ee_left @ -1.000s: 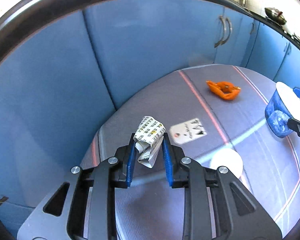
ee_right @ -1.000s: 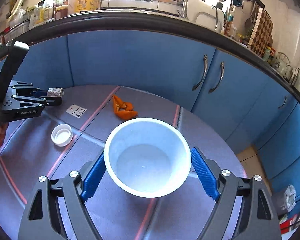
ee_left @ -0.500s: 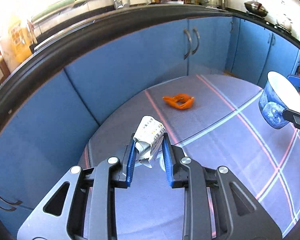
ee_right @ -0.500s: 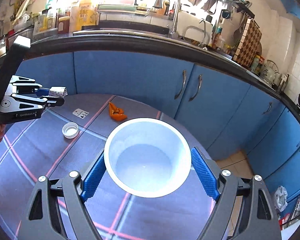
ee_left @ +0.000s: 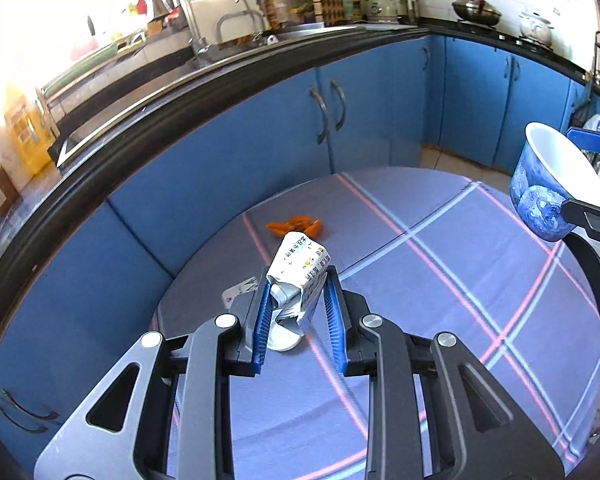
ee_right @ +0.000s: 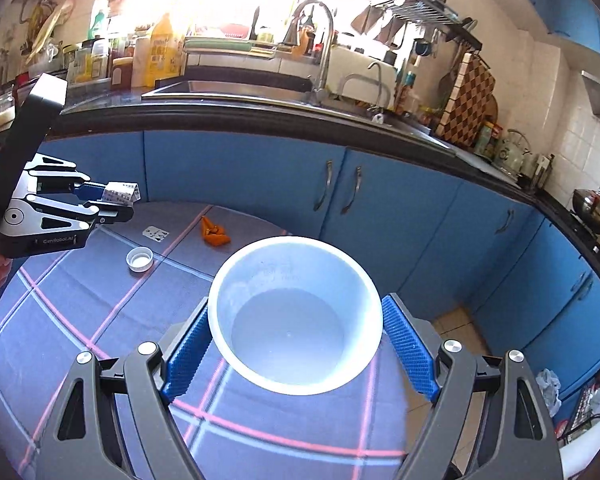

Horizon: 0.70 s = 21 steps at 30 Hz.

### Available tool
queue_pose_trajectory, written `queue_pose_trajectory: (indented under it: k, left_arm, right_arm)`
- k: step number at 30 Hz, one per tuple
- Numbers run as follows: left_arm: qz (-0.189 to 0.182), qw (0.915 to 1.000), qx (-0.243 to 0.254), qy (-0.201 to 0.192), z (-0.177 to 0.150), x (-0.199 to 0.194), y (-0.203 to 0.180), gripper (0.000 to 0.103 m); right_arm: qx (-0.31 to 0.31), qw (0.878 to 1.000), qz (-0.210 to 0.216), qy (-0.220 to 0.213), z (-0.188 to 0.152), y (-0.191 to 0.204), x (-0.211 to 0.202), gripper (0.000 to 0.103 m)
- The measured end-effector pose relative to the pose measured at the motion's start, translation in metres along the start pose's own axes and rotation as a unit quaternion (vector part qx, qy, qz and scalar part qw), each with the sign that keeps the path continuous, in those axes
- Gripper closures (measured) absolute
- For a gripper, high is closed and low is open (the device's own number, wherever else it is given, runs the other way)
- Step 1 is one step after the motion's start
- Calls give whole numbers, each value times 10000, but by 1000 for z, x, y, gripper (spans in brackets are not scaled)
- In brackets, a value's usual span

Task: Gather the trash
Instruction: 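Carry the white paper and blue cup over the black bin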

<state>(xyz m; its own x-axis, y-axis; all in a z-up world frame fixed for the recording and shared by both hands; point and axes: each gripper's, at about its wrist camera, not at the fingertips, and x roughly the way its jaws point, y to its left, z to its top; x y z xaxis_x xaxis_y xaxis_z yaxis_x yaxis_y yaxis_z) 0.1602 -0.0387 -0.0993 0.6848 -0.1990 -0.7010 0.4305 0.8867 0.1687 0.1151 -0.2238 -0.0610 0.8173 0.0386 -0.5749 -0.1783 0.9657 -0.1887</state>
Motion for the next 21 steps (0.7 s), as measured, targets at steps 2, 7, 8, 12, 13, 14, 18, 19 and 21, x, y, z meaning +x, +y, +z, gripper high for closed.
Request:
queue_pose_trajectory:
  k: [2, 7, 8, 12, 13, 14, 18, 19, 21]
  left_arm:
    - [-24, 10000, 71, -37, 3, -6, -8, 77]
    - [-77, 9997, 211, -111, 8, -17, -25, 77]
    - [-88, 9996, 241, -128, 10, -20, -29, 77]
    - [-127, 9992, 352, -171, 14, -27, -44, 77]
    - [-136, 9990, 385, -178, 15, -28, -49, 77]
    - [-142, 9989, 411, -188, 16, -30, -53, 77]
    - [-220, 9981, 535, -220, 21, -34, -68, 77]
    - [-237, 9979, 558, -223, 22, -35, -72, 77]
    - [-292, 9972, 640, -235, 24, -37, -83, 77]
  right_arm:
    - [14, 10000, -63, -32, -3, -5, -8, 22]
    - [87, 9997, -208, -98, -11, -18, -29, 22]
    - [101, 9996, -238, -113, -12, -21, -33, 22]
    - [153, 9992, -341, -154, -18, -29, -46, 22]
    - [175, 9990, -363, -169, -19, -32, -50, 22]
    - [185, 9989, -381, -176, -20, -33, -52, 22]
    - [210, 9984, -475, -217, -26, -40, -65, 22]
    - [233, 9982, -497, -233, -29, -43, -69, 22]
    - [267, 9979, -530, -245, -33, -48, -74, 22]
